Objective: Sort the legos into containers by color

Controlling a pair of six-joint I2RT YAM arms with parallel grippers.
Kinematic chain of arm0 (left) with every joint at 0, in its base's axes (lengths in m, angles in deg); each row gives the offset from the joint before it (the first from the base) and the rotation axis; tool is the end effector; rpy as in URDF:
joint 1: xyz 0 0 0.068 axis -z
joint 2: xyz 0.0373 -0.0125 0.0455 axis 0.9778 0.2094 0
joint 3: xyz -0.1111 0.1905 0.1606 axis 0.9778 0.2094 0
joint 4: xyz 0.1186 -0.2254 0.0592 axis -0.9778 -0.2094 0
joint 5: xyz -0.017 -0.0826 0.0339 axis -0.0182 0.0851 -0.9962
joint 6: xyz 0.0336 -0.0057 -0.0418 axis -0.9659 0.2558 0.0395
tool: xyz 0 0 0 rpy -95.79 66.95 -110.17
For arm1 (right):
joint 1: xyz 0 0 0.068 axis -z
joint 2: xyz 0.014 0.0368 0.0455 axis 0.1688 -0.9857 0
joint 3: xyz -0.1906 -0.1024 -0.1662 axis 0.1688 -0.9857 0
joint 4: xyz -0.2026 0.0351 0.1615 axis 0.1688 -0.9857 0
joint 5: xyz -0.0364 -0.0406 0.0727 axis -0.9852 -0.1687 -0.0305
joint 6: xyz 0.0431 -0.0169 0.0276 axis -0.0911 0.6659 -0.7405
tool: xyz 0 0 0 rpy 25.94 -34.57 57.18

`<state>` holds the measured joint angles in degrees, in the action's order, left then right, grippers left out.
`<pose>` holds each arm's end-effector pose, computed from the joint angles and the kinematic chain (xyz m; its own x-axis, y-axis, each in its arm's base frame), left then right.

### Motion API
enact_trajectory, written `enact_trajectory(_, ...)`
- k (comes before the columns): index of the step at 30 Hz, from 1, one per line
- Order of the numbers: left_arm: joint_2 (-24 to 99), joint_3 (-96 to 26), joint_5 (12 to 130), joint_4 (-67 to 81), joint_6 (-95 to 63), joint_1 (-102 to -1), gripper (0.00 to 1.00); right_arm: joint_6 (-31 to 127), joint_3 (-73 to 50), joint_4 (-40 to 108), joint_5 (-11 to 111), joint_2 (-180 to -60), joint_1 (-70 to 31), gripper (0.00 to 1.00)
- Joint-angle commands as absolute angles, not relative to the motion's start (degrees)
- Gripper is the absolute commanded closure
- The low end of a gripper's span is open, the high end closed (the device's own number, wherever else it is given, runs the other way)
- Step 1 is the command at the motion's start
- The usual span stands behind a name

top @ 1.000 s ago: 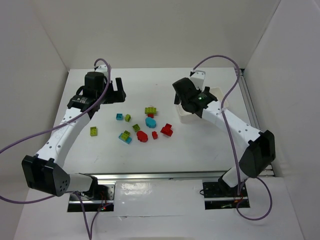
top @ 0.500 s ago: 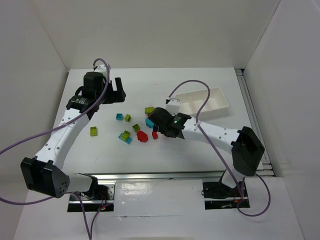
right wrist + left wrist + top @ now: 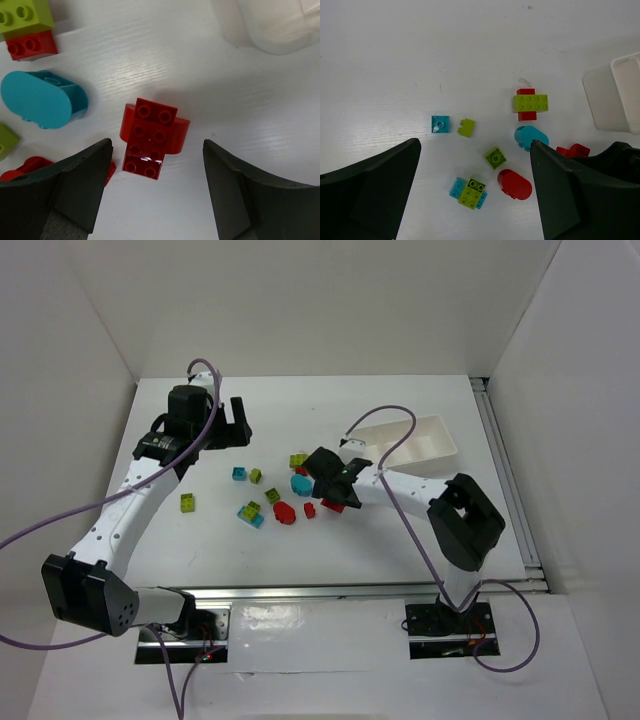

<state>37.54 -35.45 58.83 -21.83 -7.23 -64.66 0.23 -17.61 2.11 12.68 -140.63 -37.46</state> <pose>0.2875 -0.0651 0.3658 -0.4993 -0.2356 -0.8338 -0.0055 0.9632 -0.2689 0.2565 0.2510 0.1993 -0.7567 0.2291 -0.6124 0.2158 0.9716 0.0968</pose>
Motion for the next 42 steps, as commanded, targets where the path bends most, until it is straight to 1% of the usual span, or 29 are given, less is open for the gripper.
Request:
enact_trajectory(1,36.98,-34.79,59.39,-20.77,-6.03,-64.91,0.00,0.93,-14.91,4.17,12.93,-143.23,-37.57,0.20)
enact_trajectory(3,36.98,-34.79,59.39,-20.77,-6.03,-64.91,0.00,0.94,-13.76,3.65,12.93,-144.99,-37.57,0.20)
enact_trajectory(6,36.98,-34.79,59.39,-20.77,-6.03,-64.91,0.00,1.55,-13.14,3.64,12.93,-145.70,-37.04,0.24)
enact_trajectory(9,37.51,-34.79,59.39,-20.77,-6.03,-64.91,0.00,1.55,-13.14,4.17,12.93,-146.23,-37.04,0.30)
enact_trajectory(10,37.51,-34.79,59.39,-20.77,-6.03,-64.91,0.00,1.55,-13.14,4.17,12.93,-146.75,-37.04,0.35)
enact_trajectory(13,37.51,-34.79,59.39,-20.77,-6.03,-64.91,0.00,1.55,-13.14,4.17,12.93,-146.76,-36.51,0.41)
enact_trajectory(17,37.51,-34.79,59.92,-20.77,-6.03,-64.91,0.00,2.08,-12.62,4.17,13.46,-147.28,-35.99,0.51)
enact_trajectory(18,37.51,-34.79,59.92,-20.77,-6.03,-64.91,0.00,2.08,-12.62,4.17,13.46,-147.28,-35.99,0.56)
enact_trajectory(21,37.51,-34.79,59.92,-20.77,-6.03,-64.91,0.00,2.60,-12.62,4.17,13.46,-146.59,-35.99,0.67)
enact_trajectory(22,37.51,-35.32,60.44,-20.77,-6.03,-64.91,0.00,3.30,-12.62,4.17,13.46,-146.58,-35.99,0.73)
enact_trajectory(25,38.04,-35.32,60.44,-20.77,-5.51,-64.91,0.00,5.76,-12.62,4.17,16.00,-144.83,-35.46,0.80)
enact_trajectory(26,38.04,-35.32,60.97,-20.77,-5.51,-64.91,0.01,7.08,-12.62,5.04,16.70,-142.47,-35.46,0.82)
enact_trajectory(28,38.56,-35.85,62.98,-20.77,-4.89,-64.91,0.01,10.76,-14.45,9.69,20.65,-138.52,-35.46,0.82)
enact_trajectory(29,39.17,-36.37,66.91,-21.38,-4.19,-64.91,0.01,14.00,-15.59,11.53,22.40,-136.15,-34.94,0.82)
enact_trajectory(30,39.18,-36.37,69.47,-21.39,-4.19,-64.91,0.01,15.95,-18.22,15.99,28.60,-131.08,-33.63,0.82)
enact_trajectory(31,39.79,-37.07,72.54,-21.99,-4.19,-64.91,0.01,17.88,-19.55,17.95,32.14,-128.50,-32.57,0.82)
enact_trajectory(32,40.32,-37.77,79.62,-22.00,-6.19,-64.91,0.02,19.21,-20.60,19.10,35.31,-124.04,-31.08,0.82)
enact_trajectory(33,41.10,-37.78,83.43,-22.00,-7.34,-64.91,0.04,20.18,-21.48,20.15,39.52,-121.99,-29.32,0.82)
enact_trajectory(34,41.11,-37.78,86.60,-21.30,-8.40,-64.91,0.04,20.88,-22.28,21.90,47.91,-120.23,-25.48,0.82)
enact_trajectory(35,41.11,-37.17,89.16,-20.25,-9.19,-64.91,0.05,20.89,-23.07,21.92,51.22,-118.74,-23.61,0.82)
enact_trajectory(36,39.81,-35.34,94.58,-18.85,-10.68,-64.91,0.05,21.93,-23.08,21.92,55.08,-116.37,-21.68,0.82)
enact_trajectory(37,38.92,-34.19,97.68,-17.18,-11.65,-64.91,0.05,21.94,-23.08,22.71,62.86,-115.56,-18.01,0.82)
enact_trajectory(39,37.08,-30.60,105.05,-11.41,-13.58,-64.91,0.05,21.94,-22.38,22.01,70.46,-114.95,-14.65,0.81)
enact_trajectory(42,35.23,-29.26,111.74,-7.78,-16.22,-63.77,0.05,20.73,-21.49,21.30,81.37,-114.94,-10.42,0.80)
